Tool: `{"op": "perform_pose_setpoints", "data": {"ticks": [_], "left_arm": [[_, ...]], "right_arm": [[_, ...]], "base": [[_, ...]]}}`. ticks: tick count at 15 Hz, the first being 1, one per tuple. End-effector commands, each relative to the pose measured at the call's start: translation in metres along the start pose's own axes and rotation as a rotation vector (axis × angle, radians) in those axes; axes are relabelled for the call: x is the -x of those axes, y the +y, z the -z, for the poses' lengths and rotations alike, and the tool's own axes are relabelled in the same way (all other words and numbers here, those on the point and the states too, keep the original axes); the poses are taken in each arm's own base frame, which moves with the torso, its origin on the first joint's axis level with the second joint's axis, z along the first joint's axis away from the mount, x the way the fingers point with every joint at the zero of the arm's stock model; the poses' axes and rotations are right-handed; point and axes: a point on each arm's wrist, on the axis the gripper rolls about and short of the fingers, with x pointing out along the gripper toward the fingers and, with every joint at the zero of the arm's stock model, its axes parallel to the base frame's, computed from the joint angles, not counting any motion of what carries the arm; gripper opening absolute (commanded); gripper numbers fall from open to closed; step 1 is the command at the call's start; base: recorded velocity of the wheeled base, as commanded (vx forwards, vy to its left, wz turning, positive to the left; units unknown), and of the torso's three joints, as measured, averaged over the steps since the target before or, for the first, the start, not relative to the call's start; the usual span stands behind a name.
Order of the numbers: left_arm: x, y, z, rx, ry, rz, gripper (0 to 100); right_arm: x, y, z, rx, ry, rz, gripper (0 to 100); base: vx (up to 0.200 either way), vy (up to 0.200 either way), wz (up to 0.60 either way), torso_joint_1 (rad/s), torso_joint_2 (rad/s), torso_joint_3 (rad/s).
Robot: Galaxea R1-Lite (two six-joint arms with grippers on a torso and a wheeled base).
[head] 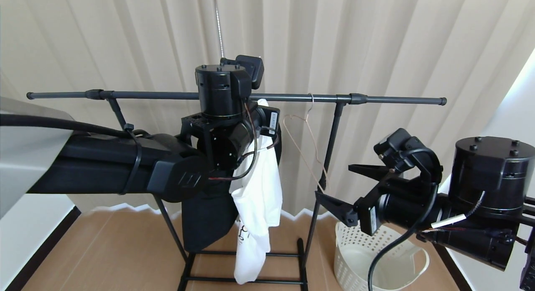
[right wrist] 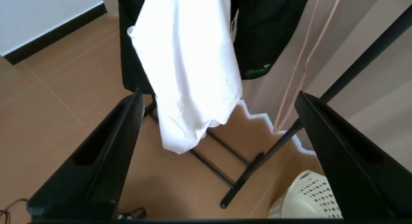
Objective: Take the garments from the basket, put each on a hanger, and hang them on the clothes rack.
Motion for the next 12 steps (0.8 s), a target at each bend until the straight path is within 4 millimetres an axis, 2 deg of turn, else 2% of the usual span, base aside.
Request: {"op": "perform_pose_setpoints", "data": {"ticks": [1,3,4,8,12], "left_arm": [[0.004,-0.004,0.0,-0.004,0.001,0.013,0],[0.007,-0.01,0.0,-0.007,0.002,0.028,0],[0.009,-0.014,0.0,-0.007,0.001,0.037,0],[0.012,-0.022,0.0,-0.012,0.003,0.05,0],[0.013,-0.025,0.001,-0.014,0.005,0.055,0]], "right_arm": [[-0.011,0.022,-0.008,-0.025,-0.016,0.002,100],[-0.028,0.046,-0.011,-0.083,-0.018,0.081,100],[-0.048,0.059,-0.01,-0.119,-0.017,0.182,100],[-0.078,0.066,-0.009,-0.162,-0.126,0.231,100],[-0.093,0.067,-0.004,-0.169,-0.142,0.281,100]], "base": [[0.0,0.0,0.0,0.0,0.0,0.0],[0.0,0.0,0.0,0.0,0.0,0.0],[0.0,0.0,0.0,0.0,0.0,0.0],[0.0,0.0,0.0,0.0,0.0,0.0],[0.0,0.0,0.0,0.0,0.0,0.0]]}}
